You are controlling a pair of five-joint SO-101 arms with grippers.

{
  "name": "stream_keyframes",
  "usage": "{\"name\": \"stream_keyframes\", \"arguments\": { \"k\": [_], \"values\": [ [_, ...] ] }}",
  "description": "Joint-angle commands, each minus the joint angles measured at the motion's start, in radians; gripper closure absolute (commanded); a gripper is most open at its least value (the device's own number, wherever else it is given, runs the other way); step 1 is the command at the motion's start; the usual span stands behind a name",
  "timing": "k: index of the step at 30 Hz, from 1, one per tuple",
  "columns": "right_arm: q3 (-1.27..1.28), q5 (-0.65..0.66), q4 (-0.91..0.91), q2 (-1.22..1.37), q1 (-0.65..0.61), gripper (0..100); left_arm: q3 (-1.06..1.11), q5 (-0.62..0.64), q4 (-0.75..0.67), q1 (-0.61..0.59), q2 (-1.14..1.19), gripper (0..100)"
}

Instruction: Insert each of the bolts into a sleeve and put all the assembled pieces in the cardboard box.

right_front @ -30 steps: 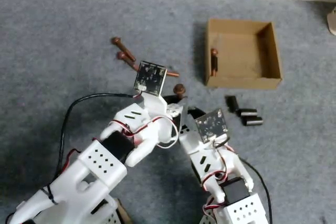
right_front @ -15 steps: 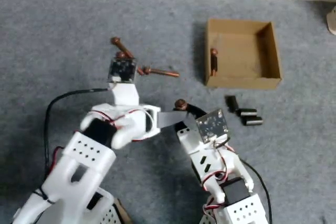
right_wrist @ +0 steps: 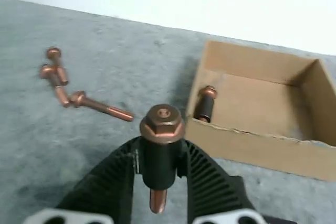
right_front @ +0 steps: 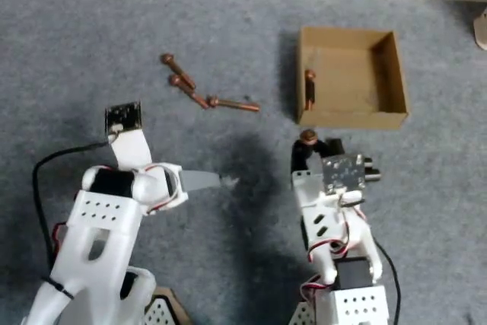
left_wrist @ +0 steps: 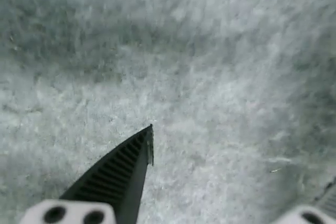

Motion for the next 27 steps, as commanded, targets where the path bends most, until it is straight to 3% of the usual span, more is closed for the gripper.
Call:
{"name": "stream_keyframes", "arguments": {
  "k": [1,7,19,27],
  "values": [
    [-0.016,0.006,-0.03,0.019,0.059,99.4,0.002,-0.006,-0.012,-0.01,-0.008,51],
    [-0.191,0.003,-0.035,0.328,0.114,99.4,0.042,-0.002,-0.069,-0.008,-0.007,51],
    [-0.865,0.002,-0.033,1.095,0.222,99.4,0.102,-0.002,-0.169,-0.008,-0.005,52],
    [-1.234,0.006,-0.03,1.477,0.222,99.4,0.13,-0.008,-0.265,-0.01,-0.005,68]
  ]
}}
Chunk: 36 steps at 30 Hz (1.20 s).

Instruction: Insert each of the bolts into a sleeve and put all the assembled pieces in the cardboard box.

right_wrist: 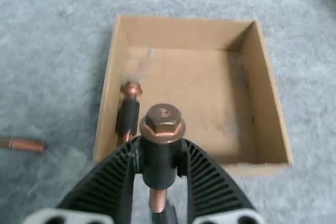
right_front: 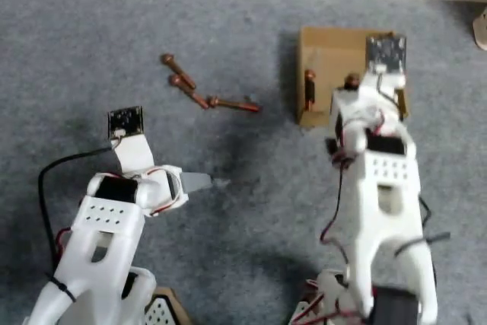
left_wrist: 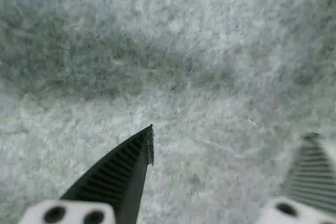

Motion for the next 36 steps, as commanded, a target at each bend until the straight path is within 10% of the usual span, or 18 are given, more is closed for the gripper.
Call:
{"name": "stream_keyframes", "arguments": {
  "k": [1,23,36],
  "values": [
    [-0.222,0.005,-0.028,0.131,0.008,99.4,0.03,-0.008,-0.109,-0.01,-0.005,70],
    [-0.524,-0.192,-0.025,0.602,-0.087,87.0,0.111,-0.006,-0.318,-0.01,-0.005,86],
    [-0.737,-0.183,0.49,0.598,-0.087,84.0,0.111,-0.006,-0.316,-0.01,-0.005,86]
  ]
}}
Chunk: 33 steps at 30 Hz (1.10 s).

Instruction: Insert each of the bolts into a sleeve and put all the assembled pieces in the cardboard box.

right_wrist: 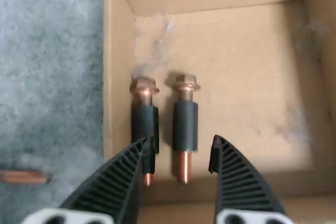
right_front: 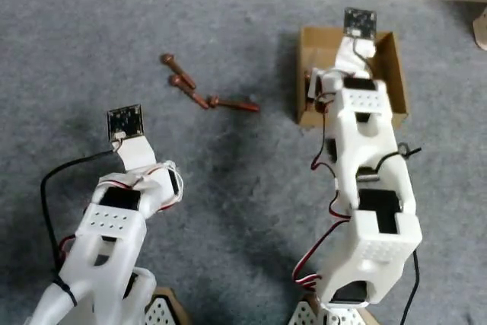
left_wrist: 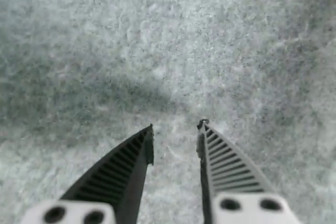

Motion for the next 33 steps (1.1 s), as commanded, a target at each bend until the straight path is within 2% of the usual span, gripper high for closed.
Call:
{"name": "stream_keyframes", "arguments": {
  "k": [1,6,8,11,17,19,25,30,33],
  "values": [
    [-0.185,-0.003,0.286,-0.027,-0.01,83.9,-0.004,-0.006,-0.017,-0.01,-0.005,86],
    [-0.43,-0.002,0.622,-0.025,-0.007,83.7,0.002,-0.006,-0.017,-0.01,-0.005,86],
    [-0.506,0.037,0.722,-0.024,-0.002,83.0,0.008,-0.006,-0.018,-0.01,-0.005,86],
    [-0.539,0.157,0.831,-0.019,0.002,78.9,0.008,-0.006,-0.018,-0.01,-0.005,86],
    [-0.536,0.209,0.998,-0.018,0.016,78.4,0.008,-0.006,-0.018,-0.01,-0.005,86],
    [-0.498,0.212,0.998,-0.022,0.056,78.5,0.008,-0.006,-0.018,-0.008,-0.007,86],
    [-0.285,0.391,0.987,-0.027,0.065,78.5,0.008,-0.006,-0.018,-0.008,-0.007,86],
    [-0.139,0.459,0.891,-0.028,0.065,78.5,0.008,-0.006,-0.02,-0.008,-0.007,86],
    [-0.042,0.48,0.756,-0.074,0.07,78.6,0.008,-0.006,-0.02,-0.008,-0.007,86]
  ]
}}
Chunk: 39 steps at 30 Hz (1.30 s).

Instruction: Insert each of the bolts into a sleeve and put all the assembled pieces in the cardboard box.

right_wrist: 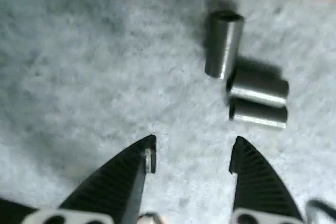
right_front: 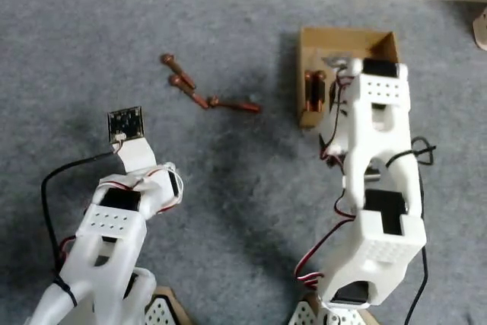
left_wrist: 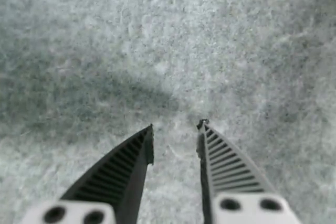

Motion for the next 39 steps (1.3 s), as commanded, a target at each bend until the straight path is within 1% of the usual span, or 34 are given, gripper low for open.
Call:
{"name": "stream_keyframes", "arguments": {
  "k": [1,5,9,16,18,20,24,27,36,38,39],
  "values": [
    [0.097,0.032,-0.173,-0.101,0.016,78.6,-0.004,-0.006,-0.02,-0.008,-0.007,86],
    [0.272,0.034,-0.349,-0.206,-0.002,78.6,-0.004,-0.006,-0.02,-0.008,-0.007,86],
    [0.387,0.034,-0.418,-0.236,-0.021,78.6,-0.004,-0.006,-0.02,-0.008,-0.007,86],
    [0.404,0.034,-0.495,-0.234,-0.018,78.6,-0.004,-0.006,-0.02,-0.008,-0.007,86],
    [0.404,0.06,-0.522,-0.234,-0.016,78.6,-0.004,-0.006,-0.02,-0.008,-0.007,86],
    [0.404,0.083,-0.532,-0.234,-0.018,78.6,-0.004,-0.006,-0.02,-0.008,-0.007,86],
    [0.404,0.081,-0.535,-0.232,-0.019,78.6,-0.002,-0.006,-0.02,-0.008,-0.007,86],
    [0.407,0.081,-0.572,-0.217,-0.015,78.6,-0.002,-0.006,-0.02,-0.008,-0.007,86],
    [0.398,0.081,-0.582,0.007,-0.005,78.6,-0.002,-0.006,-0.02,-0.01,-0.007,86],
    [0.398,0.081,-0.582,0.022,-0.008,80.4,-0.002,-0.006,-0.02,-0.01,-0.007,86],
    [0.398,0.081,-0.582,0.022,-0.008,83.5,-0.002,-0.006,-0.02,-0.01,-0.007,86]
  ]
}}
